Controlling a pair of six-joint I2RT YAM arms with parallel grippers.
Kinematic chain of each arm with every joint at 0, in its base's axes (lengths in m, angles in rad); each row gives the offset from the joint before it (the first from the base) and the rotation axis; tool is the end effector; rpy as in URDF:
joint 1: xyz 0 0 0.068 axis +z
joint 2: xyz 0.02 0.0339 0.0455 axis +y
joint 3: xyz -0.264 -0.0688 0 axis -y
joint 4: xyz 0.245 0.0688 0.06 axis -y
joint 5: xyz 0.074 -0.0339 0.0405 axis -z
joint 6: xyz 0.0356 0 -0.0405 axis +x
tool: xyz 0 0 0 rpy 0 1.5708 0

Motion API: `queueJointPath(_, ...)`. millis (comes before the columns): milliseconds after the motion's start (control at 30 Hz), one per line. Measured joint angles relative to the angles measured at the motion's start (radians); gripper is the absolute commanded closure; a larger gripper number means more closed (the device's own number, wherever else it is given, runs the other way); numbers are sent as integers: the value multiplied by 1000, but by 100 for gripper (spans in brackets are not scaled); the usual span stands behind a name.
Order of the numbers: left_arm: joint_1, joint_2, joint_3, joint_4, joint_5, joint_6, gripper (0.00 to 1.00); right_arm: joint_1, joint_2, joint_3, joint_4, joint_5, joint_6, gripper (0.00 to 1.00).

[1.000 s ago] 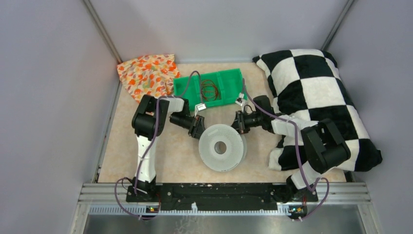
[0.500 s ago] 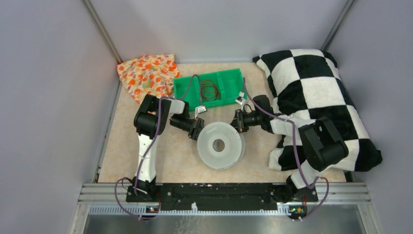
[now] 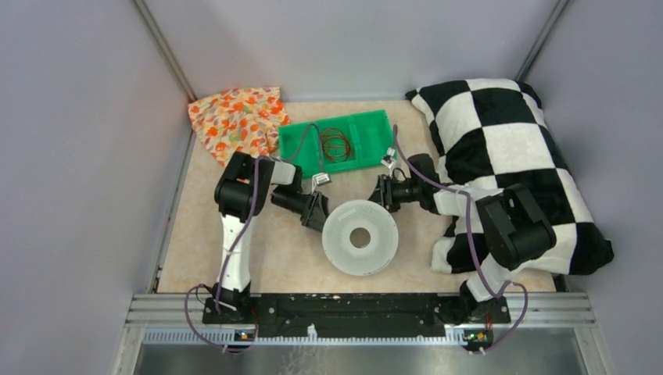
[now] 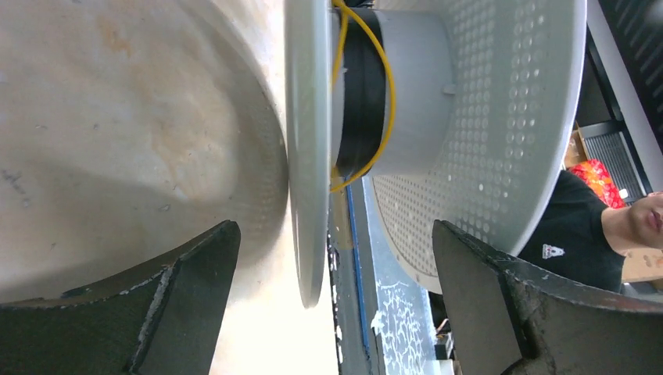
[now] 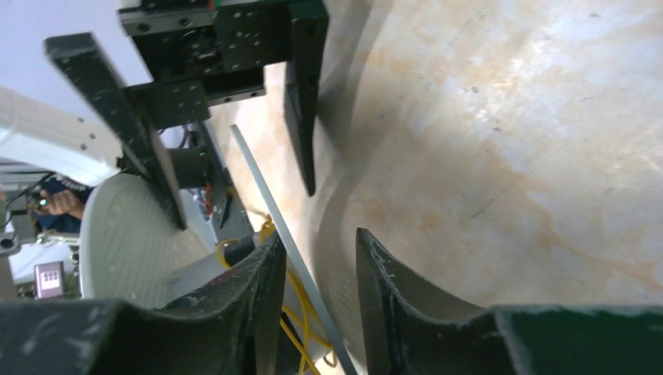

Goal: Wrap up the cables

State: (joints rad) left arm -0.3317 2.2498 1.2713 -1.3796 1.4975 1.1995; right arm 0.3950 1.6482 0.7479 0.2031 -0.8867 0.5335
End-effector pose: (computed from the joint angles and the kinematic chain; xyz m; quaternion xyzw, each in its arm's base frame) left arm 0.2892 -0.1372 0.0951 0.2806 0.6687 -0.6885 0.0094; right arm 0.2789 0.1462 0.1601 -0.1244 0.8291 0.5187 0.1677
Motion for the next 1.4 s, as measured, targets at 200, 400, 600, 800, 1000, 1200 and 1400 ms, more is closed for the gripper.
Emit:
queueJointPath(200,-18,0,2,0,10,-4,1,6,18,0,-1,64,0,62)
queueJointPath(400,7,0,2,0,10,-6,1,6,18,0,8,71,3,57)
queueJointPath(600,58,-27,2,0,10,-18,1,-3,18,0,9,97,3,48)
queueJointPath(800,109,-73,34,0,9,-46,1,-5,15,0,4,111,1,32)
queueJointPath(1000,148,-101,117,-13,24,-111,1,-12,8,8,-62,202,-14,21)
queueJointPath(1200,164,-128,216,-14,33,-176,1,-14,3,57,-127,283,-23,17)
queueJointPath(1400,170,-161,259,-15,33,-232,1,-14,2,103,-199,370,-37,13)
